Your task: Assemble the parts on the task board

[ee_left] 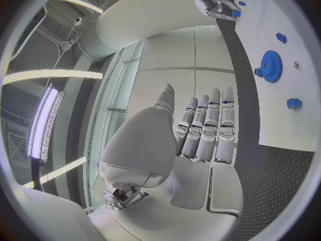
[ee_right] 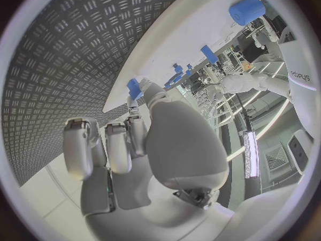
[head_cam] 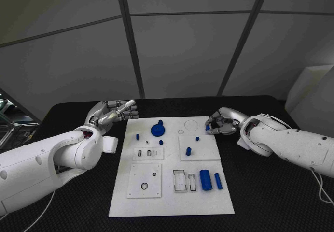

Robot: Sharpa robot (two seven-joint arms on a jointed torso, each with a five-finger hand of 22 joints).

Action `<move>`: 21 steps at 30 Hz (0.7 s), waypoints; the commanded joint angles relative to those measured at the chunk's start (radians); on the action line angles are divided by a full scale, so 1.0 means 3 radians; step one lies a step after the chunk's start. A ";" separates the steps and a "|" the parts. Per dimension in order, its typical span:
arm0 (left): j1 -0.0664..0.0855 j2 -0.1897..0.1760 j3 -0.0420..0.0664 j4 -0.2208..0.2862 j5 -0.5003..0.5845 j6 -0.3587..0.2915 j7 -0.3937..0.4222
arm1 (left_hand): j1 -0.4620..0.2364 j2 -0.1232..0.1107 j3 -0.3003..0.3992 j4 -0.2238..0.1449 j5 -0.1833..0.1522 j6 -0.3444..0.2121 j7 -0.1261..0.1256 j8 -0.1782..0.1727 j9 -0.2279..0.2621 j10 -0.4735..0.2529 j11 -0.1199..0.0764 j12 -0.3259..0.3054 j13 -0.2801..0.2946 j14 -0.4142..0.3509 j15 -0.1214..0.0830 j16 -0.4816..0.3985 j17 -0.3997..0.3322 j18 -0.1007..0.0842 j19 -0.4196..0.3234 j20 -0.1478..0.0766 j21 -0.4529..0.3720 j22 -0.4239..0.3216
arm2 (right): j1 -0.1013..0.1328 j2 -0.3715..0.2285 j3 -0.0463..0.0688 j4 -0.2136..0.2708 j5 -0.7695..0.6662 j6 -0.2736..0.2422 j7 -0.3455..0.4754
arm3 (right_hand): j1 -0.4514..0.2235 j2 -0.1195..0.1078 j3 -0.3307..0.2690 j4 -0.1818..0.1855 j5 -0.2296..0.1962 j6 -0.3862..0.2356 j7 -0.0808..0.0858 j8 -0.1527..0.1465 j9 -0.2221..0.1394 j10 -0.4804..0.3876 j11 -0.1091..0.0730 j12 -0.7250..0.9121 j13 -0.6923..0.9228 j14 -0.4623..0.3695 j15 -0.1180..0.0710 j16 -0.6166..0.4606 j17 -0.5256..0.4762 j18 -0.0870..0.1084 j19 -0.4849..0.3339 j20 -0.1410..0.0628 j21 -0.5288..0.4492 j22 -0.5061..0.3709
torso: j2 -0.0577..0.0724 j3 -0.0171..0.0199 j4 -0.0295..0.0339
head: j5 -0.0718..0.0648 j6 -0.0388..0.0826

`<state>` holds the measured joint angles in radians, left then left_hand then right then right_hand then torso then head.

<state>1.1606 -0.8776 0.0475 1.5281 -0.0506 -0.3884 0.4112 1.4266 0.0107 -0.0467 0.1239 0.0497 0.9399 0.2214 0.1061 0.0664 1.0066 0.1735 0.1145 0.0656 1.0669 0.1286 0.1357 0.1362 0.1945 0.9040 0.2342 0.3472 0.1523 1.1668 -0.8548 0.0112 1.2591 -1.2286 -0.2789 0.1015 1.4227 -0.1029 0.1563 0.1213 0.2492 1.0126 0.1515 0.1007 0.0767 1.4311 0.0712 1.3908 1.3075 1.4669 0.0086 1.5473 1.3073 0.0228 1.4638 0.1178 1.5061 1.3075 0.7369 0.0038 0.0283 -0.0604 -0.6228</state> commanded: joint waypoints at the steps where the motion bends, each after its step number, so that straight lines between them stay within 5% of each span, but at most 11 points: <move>1: 0.0004 0.0004 0.0003 0.0001 -0.0007 0.0031 -0.0004 | 0.0007 0.0033 0.0000 -0.0018 -0.0004 0.0019 -0.0003 -0.0012 -0.0001 0.0010 -0.0001 -0.0021 -0.0003 0.0011 0.0001 -0.0023 0.0004 -0.0041 0.0015 0.0003 0.0018 -0.0005 | 0.0005 0.0006 0.0002 -0.0004 -0.0021 0.0032 0.0015 | 0.0000 0.0040 0.0013 -0.0016 0.0013 0.0052 -0.0005 0.0030 0.0006 0.0031 -0.0017 0.0021 0.0286 0.0307 -0.0032 0.0005 0.0705 0.0021 0.0037 -0.0013 0.0016 0.0488 | -0.0002 -0.0001 0.0001 | 0.0002 -0.0003; 21: 0.0004 0.0003 0.0003 0.0001 -0.0007 0.0040 -0.0012 | 0.0013 0.0039 0.0002 -0.0028 -0.0004 0.0023 -0.0003 -0.0015 -0.0001 0.0014 -0.0002 -0.0023 -0.0003 0.0013 0.0001 -0.0029 0.0005 -0.0041 0.0018 0.0002 0.0017 -0.0007 | 0.0005 0.0022 0.0003 0.0007 -0.0110 -0.0058 -0.0060 | 0.0036 0.0141 0.0083 -0.0050 -0.0040 0.0181 -0.0061 0.0078 0.0009 0.0038 -0.0069 0.0021 0.0291 0.0313 -0.0080 0.0014 0.0729 0.0006 0.0090 -0.0059 0.0047 0.0553 | -0.0003 0.0002 -0.0001 | 0.0003 -0.0023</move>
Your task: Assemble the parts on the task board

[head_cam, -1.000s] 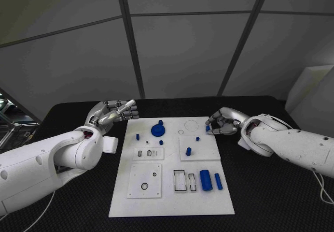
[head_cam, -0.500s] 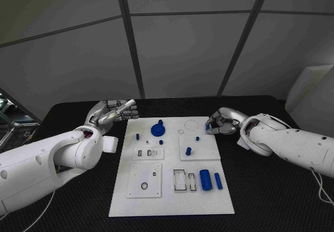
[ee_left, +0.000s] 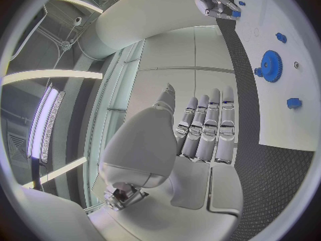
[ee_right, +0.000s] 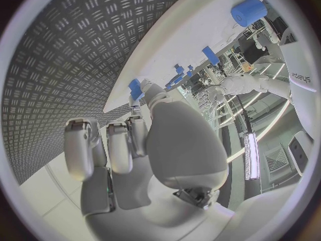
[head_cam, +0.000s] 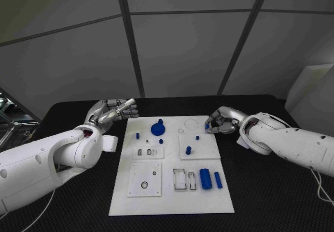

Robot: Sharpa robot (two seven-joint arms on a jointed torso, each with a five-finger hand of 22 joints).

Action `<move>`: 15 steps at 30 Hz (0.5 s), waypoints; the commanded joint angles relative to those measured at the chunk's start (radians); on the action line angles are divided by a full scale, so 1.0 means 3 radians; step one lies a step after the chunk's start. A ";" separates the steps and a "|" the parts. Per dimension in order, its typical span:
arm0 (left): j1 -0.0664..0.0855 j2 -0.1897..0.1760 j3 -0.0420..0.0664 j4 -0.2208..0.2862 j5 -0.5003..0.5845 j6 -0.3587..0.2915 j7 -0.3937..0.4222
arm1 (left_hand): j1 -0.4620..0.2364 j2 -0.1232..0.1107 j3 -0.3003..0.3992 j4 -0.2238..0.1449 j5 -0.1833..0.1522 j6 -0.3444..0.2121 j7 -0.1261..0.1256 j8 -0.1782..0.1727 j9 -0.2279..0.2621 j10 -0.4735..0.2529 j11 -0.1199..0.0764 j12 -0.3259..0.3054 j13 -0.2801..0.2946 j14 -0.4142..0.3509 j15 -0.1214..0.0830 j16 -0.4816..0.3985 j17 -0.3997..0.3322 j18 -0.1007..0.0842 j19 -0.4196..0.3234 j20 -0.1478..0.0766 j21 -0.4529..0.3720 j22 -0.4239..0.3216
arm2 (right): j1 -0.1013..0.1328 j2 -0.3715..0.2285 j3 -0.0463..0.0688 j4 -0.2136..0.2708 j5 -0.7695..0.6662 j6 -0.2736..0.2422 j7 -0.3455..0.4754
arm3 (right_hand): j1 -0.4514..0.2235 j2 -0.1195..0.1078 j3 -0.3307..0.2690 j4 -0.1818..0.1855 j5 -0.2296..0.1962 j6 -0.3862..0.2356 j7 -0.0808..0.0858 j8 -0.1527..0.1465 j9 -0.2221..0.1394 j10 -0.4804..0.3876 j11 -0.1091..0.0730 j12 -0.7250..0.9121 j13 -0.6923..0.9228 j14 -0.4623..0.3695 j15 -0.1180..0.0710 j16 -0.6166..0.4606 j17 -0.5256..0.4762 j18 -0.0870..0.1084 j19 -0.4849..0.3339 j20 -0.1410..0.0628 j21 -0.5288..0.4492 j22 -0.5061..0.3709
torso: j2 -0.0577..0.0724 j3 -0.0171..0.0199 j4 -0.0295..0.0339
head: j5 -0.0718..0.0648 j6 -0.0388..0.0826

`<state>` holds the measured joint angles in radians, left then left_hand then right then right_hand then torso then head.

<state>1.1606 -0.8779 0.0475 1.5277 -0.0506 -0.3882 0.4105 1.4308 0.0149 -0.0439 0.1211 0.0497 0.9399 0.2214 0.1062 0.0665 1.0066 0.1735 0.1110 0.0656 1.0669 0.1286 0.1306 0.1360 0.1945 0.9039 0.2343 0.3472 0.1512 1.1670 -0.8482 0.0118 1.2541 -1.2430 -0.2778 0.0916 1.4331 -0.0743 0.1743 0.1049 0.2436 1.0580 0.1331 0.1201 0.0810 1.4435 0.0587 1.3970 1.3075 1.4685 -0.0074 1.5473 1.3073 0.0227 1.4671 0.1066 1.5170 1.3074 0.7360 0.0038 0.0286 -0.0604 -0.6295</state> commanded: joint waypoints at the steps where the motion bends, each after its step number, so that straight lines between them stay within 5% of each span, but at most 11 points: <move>1: 0.0004 0.0004 0.0003 0.0002 -0.0007 0.0041 -0.0010 | -0.0001 0.0025 -0.0007 -0.0019 -0.0004 0.0023 -0.0003 -0.0015 -0.0001 0.0014 -0.0002 -0.0012 -0.0003 0.0013 0.0001 -0.0012 0.0006 -0.0041 0.0018 0.0002 0.0017 -0.0003 | 0.0004 -0.0004 0.0001 0.0038 -0.0068 -0.0079 -0.0028 | 0.0004 0.0052 0.0029 0.0003 -0.0022 0.0031 -0.0001 0.0013 -0.0006 -0.0003 -0.0029 -0.0001 0.0291 0.0308 -0.0028 0.0015 0.0732 0.0005 0.0081 -0.0022 0.0012 0.0555 | -0.0001 0.0001 -0.0002 | 0.0003 0.0000; 8: 0.0003 0.0001 0.0003 0.0004 -0.0007 0.0042 -0.0011 | -0.0001 0.0025 -0.0007 -0.0019 -0.0004 0.0023 -0.0003 -0.0015 -0.0001 0.0014 -0.0002 -0.0012 -0.0003 0.0013 0.0001 -0.0012 0.0006 -0.0041 0.0018 0.0002 0.0017 -0.0003 | 0.0005 -0.0098 0.0006 0.0282 -0.0086 -0.0246 -0.0052 | 0.0036 0.0100 0.0088 -0.0022 -0.0020 0.0036 -0.0004 0.0008 -0.0013 0.0000 -0.0034 -0.0002 0.0294 0.0313 -0.0034 0.0024 0.0751 -0.0004 0.0112 -0.0032 0.0032 0.0593 | -0.0009 -0.0003 -0.0003 | 0.0006 0.0004; 15: 0.0003 -0.0001 0.0003 0.0008 -0.0007 0.0046 -0.0013 | -0.0001 0.0025 -0.0007 -0.0019 -0.0004 0.0023 -0.0003 -0.0015 -0.0001 0.0014 -0.0002 -0.0012 -0.0003 0.0013 0.0001 -0.0012 0.0006 -0.0041 0.0018 0.0002 0.0017 -0.0003 | 0.0009 -0.0150 0.0083 0.0656 -0.0101 -0.0383 -0.0177 | 0.0038 0.0124 0.0121 -0.0027 -0.0007 0.0033 -0.0002 0.0001 -0.0018 0.0001 -0.0033 -0.0004 0.0293 0.0315 -0.0034 0.0027 0.0760 -0.0008 0.0124 -0.0034 0.0039 0.0607 | -0.0027 -0.0013 0.0000 | 0.0016 0.0000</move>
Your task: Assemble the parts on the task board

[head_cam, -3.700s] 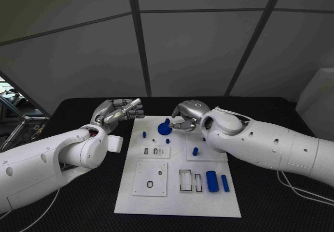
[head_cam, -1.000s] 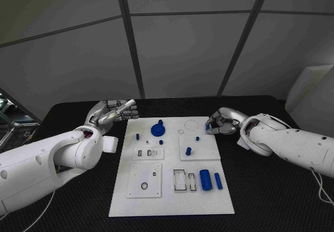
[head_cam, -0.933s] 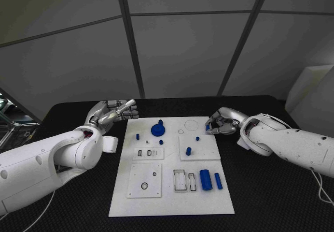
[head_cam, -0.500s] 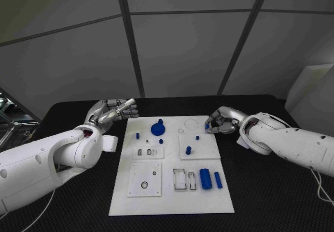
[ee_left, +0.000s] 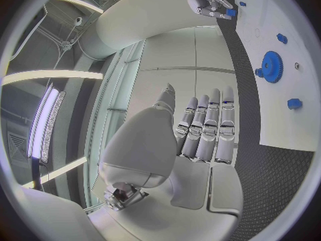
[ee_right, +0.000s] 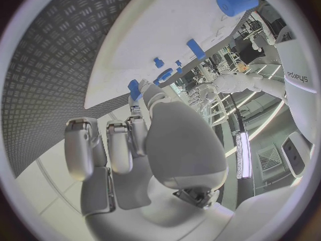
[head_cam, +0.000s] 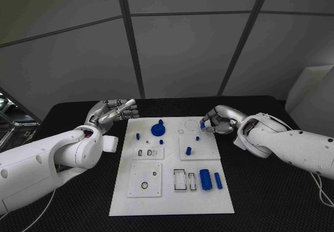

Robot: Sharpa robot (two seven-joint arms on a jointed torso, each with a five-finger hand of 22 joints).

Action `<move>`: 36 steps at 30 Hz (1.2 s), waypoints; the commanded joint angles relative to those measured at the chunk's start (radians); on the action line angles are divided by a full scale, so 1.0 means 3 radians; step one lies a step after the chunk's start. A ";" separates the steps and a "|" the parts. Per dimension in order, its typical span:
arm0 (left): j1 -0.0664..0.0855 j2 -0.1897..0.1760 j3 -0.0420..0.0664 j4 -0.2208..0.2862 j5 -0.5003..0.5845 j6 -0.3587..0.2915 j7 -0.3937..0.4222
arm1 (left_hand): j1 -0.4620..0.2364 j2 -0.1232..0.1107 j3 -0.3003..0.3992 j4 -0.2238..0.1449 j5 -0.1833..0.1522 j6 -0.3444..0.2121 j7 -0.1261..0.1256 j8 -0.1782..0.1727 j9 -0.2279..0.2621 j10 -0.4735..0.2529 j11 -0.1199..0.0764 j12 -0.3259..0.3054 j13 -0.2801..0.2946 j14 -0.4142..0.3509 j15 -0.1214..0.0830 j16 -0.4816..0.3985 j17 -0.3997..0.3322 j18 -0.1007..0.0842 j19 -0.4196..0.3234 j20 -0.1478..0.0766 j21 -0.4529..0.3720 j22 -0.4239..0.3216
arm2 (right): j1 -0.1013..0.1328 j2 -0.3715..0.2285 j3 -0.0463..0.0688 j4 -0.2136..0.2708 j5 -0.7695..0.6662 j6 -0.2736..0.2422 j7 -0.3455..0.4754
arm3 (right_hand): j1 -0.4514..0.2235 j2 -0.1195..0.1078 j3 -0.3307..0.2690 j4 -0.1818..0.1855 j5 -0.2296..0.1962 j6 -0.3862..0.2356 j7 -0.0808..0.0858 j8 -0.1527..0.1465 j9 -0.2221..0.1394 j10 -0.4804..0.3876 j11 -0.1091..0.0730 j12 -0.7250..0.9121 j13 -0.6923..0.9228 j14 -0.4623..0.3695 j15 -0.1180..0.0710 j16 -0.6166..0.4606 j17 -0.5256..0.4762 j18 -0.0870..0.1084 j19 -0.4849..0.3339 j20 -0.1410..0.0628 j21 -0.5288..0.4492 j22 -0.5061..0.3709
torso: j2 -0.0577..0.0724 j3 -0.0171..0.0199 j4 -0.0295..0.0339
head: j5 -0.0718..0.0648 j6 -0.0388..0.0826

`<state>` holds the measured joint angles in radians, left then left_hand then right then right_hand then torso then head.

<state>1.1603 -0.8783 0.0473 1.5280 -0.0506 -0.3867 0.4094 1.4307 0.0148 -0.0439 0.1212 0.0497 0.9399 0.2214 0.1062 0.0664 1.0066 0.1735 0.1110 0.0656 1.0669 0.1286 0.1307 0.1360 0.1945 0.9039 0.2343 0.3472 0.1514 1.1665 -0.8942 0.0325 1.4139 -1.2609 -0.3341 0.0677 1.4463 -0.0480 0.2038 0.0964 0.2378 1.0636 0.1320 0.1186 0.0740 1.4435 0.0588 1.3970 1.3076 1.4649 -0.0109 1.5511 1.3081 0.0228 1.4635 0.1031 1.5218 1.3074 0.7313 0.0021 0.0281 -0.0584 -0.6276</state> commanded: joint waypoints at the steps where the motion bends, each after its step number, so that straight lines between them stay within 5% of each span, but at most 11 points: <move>1: 0.0004 -0.0001 0.0003 0.0009 -0.0007 0.0043 -0.0010 | 0.0000 0.0026 -0.0007 -0.0019 -0.0004 0.0023 -0.0003 -0.0015 0.0000 0.0014 -0.0002 -0.0012 -0.0003 0.0013 0.0001 -0.0013 0.0006 -0.0041 0.0018 0.0002 0.0017 -0.0003 | 0.0011 0.0015 0.0023 0.0202 -0.0057 -0.0227 -0.0127 | -0.0011 0.0041 0.0027 0.0003 0.0013 0.0014 0.0003 0.0004 0.0005 0.0000 -0.0032 -0.0006 0.0292 0.0327 -0.0023 0.0017 0.0762 -0.0010 0.0141 -0.0023 0.0027 0.0615 | -0.0016 -0.0011 0.0003 | 0.0015 -0.0013; 8: 0.0005 0.0003 0.0003 0.0013 -0.0007 0.0051 -0.0013 | 0.0000 0.0026 -0.0007 -0.0019 -0.0004 0.0023 -0.0003 -0.0015 0.0000 0.0014 -0.0002 -0.0012 -0.0003 0.0013 0.0001 -0.0013 0.0006 -0.0041 0.0018 0.0002 0.0017 -0.0003 | 0.0013 0.0195 0.0042 0.0446 -0.0213 -0.0305 -0.0365 | -0.0046 0.0053 0.0040 0.0021 -0.0003 0.0017 0.0004 0.0001 0.0002 -0.0006 -0.0031 -0.0020 0.0279 0.0327 -0.0021 0.0016 0.0761 -0.0012 0.0148 -0.0022 0.0030 0.0623 | -0.0017 -0.0013 0.0014 | 0.0036 -0.0017; 18: 0.0006 0.0031 0.0003 -0.0003 -0.0007 0.0056 -0.0018 | 0.0000 0.0026 -0.0007 -0.0019 -0.0004 0.0023 -0.0003 -0.0015 0.0000 0.0014 -0.0002 -0.0012 -0.0003 0.0013 0.0001 -0.0013 0.0006 -0.0041 0.0018 0.0002 0.0017 -0.0003 | 0.0010 0.0626 0.0035 0.0425 -0.0639 -0.0239 -0.0715 | -0.0063 0.0066 0.0058 0.0026 -0.0028 0.0026 -0.0002 0.0001 0.0001 -0.0016 -0.0035 -0.0043 0.0259 0.0325 -0.0023 0.0011 0.0749 -0.0011 0.0145 -0.0023 0.0028 0.0619 | -0.0007 -0.0010 0.0005 | 0.0127 -0.0067; 21: 0.0006 0.0040 0.0004 -0.0009 -0.0007 0.0056 -0.0019 | 0.0000 0.0026 -0.0007 -0.0019 -0.0004 0.0023 -0.0003 -0.0015 0.0000 0.0014 -0.0002 -0.0012 -0.0003 0.0013 0.0001 -0.0013 0.0006 -0.0041 0.0018 0.0002 0.0017 -0.0003 | -0.0004 0.0746 0.0026 0.0402 -0.0701 -0.0165 -0.0783 | -0.0063 0.0068 0.0061 0.0026 -0.0026 0.0026 -0.0002 0.0001 0.0001 -0.0017 -0.0035 -0.0045 0.0257 0.0323 -0.0024 0.0008 0.0741 -0.0009 0.0138 -0.0023 0.0024 0.0611 | -0.0007 -0.0004 0.0002 | 0.0154 -0.0078; 26: 0.0008 0.0058 0.0004 -0.0019 -0.0007 0.0056 -0.0023 | 0.0000 0.0026 -0.0007 -0.0019 -0.0004 0.0023 -0.0003 -0.0015 0.0000 0.0014 -0.0002 -0.0012 -0.0003 0.0013 0.0001 -0.0013 0.0006 -0.0041 0.0018 0.0002 0.0017 -0.0003 | -0.0034 0.0854 -0.0021 0.0407 -0.0794 -0.0076 -0.0860 | -0.0064 0.0071 0.0065 0.0025 -0.0025 0.0027 -0.0003 0.0000 0.0001 -0.0017 -0.0036 -0.0046 0.0257 0.0321 -0.0024 0.0004 0.0733 -0.0007 0.0133 -0.0024 0.0021 0.0605 | -0.0007 -0.0010 0.0012 | 0.0164 -0.0092; 30: 0.0008 0.0066 0.0004 -0.0026 -0.0007 0.0052 -0.0025 | -0.0001 0.0029 -0.0009 -0.0024 -0.0004 0.0026 -0.0003 -0.0019 0.0000 0.0017 -0.0002 -0.0014 -0.0003 0.0013 0.0001 -0.0019 0.0006 -0.0042 0.0019 0.0002 0.0016 -0.0005 | -0.0078 0.0931 -0.0049 0.0403 -0.0887 -0.0007 -0.0918 | -0.0074 0.0068 0.0066 0.0028 -0.0025 0.0025 -0.0001 -0.0002 -0.0001 -0.0020 -0.0036 -0.0051 0.0252 0.0317 -0.0025 -0.0002 0.0718 -0.0006 0.0129 -0.0024 0.0018 0.0600 | -0.0008 -0.0005 -0.0009 | 0.0186 -0.0098; 36: 0.0009 0.0077 0.0004 -0.0033 -0.0007 0.0054 -0.0028 | -0.0001 0.0029 -0.0009 -0.0024 -0.0004 0.0026 -0.0003 -0.0019 0.0000 0.0017 -0.0002 -0.0014 -0.0003 0.0013 0.0001 -0.0019 0.0006 -0.0042 0.0019 0.0002 0.0016 -0.0005 | -0.0147 0.1010 -0.0061 0.0381 -0.0992 0.0038 -0.1004 | -0.0090 0.0058 0.0065 0.0032 -0.0023 0.0022 0.0000 -0.0006 -0.0003 -0.0019 -0.0035 -0.0053 0.0251 0.0315 -0.0025 -0.0007 0.0708 -0.0006 0.0128 -0.0025 0.0017 0.0599 | -0.0010 -0.0003 -0.0006 | 0.0203 -0.0110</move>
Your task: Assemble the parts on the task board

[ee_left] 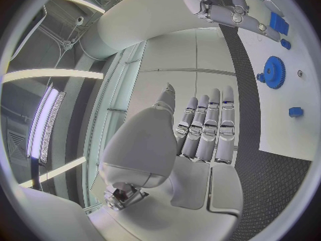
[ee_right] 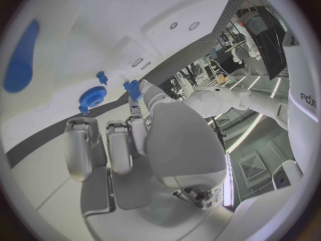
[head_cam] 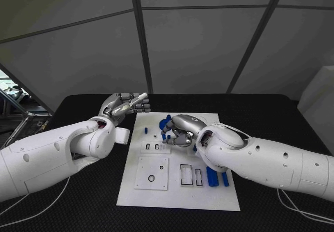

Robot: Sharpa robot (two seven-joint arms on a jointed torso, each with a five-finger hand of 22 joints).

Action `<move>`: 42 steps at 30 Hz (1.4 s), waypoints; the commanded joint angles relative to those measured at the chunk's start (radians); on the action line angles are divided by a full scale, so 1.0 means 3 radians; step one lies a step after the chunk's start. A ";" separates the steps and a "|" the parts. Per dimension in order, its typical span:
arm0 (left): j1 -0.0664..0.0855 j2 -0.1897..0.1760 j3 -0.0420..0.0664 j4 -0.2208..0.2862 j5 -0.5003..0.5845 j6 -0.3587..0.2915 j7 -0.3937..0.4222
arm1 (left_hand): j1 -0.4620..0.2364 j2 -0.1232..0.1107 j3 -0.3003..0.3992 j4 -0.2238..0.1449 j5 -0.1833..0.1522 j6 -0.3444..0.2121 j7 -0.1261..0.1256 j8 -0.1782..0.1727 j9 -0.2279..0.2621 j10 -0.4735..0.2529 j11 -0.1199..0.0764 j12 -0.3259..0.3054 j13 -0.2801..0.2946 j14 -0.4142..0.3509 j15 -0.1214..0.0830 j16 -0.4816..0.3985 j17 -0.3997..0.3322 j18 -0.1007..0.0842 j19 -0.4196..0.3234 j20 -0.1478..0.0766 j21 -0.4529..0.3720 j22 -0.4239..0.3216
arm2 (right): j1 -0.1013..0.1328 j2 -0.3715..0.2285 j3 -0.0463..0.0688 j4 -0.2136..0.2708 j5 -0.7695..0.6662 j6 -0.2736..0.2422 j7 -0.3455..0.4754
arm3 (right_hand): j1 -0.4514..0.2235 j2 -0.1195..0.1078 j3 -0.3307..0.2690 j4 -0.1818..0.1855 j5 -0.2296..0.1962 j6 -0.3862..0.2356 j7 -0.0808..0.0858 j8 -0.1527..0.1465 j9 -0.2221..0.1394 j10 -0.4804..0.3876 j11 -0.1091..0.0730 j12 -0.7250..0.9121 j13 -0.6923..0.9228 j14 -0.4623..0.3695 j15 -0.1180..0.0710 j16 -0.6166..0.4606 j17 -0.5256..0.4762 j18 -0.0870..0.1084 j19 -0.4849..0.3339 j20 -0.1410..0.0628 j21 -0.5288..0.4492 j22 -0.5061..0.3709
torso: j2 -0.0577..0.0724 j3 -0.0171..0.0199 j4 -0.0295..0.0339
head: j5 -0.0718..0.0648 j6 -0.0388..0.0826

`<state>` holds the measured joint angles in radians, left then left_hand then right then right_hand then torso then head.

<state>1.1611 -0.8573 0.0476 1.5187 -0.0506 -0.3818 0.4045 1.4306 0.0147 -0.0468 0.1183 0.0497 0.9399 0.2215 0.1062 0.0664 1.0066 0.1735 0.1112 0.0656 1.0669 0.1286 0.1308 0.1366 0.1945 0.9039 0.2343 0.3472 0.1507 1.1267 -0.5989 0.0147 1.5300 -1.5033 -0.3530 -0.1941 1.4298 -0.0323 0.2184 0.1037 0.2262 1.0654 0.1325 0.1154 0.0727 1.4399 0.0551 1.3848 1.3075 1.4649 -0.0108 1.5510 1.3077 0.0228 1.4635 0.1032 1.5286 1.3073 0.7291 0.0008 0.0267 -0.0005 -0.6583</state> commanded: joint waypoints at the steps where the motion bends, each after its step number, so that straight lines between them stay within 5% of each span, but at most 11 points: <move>1: 0.0006 0.0009 0.0003 -0.0002 -0.0007 0.0038 -0.0012 | 0.0000 0.0029 0.0000 -0.0014 -0.0004 0.0026 -0.0003 -0.0019 0.0000 0.0017 -0.0002 -0.0015 -0.0003 0.0014 0.0001 -0.0020 0.0004 -0.0042 0.0019 0.0002 0.0016 -0.0003 | -0.0025 0.0035 -0.0003 -0.0009 -0.0197 0.0105 -0.0141 | -0.0036 0.0006 0.0017 0.0008 0.0016 0.0016 -0.0002 0.0005 0.0002 -0.0007 -0.0023 -0.0013 0.0252 0.0315 -0.0025 -0.0007 0.0710 -0.0006 0.0128 -0.0025 -0.0005 0.0599 | -0.0002 0.0002 0.0000 | 0.0011 -0.0009; 20: 0.0006 0.0015 0.0003 -0.0011 -0.0007 0.0042 -0.0017 | 0.0000 0.0029 0.0000 -0.0014 -0.0004 0.0026 -0.0003 -0.0019 0.0000 0.0017 -0.0002 -0.0015 -0.0003 0.0014 0.0001 -0.0020 0.0004 -0.0042 0.0019 0.0002 0.0016 -0.0003 | -0.0127 0.0147 -0.0008 -0.0089 -0.0297 0.0163 -0.0174 | -0.0047 -0.0008 0.0018 0.0006 0.0028 0.0013 -0.0002 0.0001 0.0000 -0.0006 -0.0023 -0.0013 0.0253 0.0314 -0.0026 -0.0008 0.0706 -0.0004 0.0124 -0.0026 -0.0008 0.0595 | 0.0002 -0.0001 0.0001 | 0.0053 -0.0056; 42: 0.0006 0.0007 0.0003 -0.0011 -0.0007 0.0045 -0.0021 | -0.0005 0.0030 -0.0003 -0.0015 -0.0004 0.0029 -0.0003 -0.0021 0.0000 0.0020 -0.0002 -0.0016 -0.0002 0.0015 0.0002 -0.0024 0.0005 -0.0042 0.0020 0.0002 0.0015 -0.0004 | -0.0141 0.0189 -0.0009 -0.0167 -0.0356 0.0286 -0.0197 | -0.0072 -0.0040 0.0019 0.0002 0.0033 -0.0008 0.0005 -0.0016 -0.0007 -0.0018 -0.0018 -0.0033 0.0237 0.0313 -0.0024 -0.0012 0.0698 -0.0001 0.0112 -0.0026 -0.0016 0.0580 | 0.0000 0.0000 0.0003 | 0.0064 -0.0099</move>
<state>1.1612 -0.8550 0.0476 1.5144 -0.0506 -0.3795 0.4015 1.4306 0.0147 -0.0467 0.1184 0.0497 0.9399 0.2214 0.1062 0.0665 1.0066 0.1735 0.1112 0.0656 1.0669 0.1286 0.1272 0.1372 0.1945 0.9039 0.2343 0.3472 0.1511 1.0873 -0.5414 0.0155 1.4848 -1.5968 -0.3085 -0.2420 1.4141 -0.0406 0.2178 0.1038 0.2313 1.0619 0.1312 0.1123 0.0715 1.4362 0.0515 1.3805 1.3075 1.4649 -0.0107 1.5509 1.3074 0.0229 1.4672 0.0996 1.5286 1.3074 0.7290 0.0003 0.0273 0.0187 -0.6865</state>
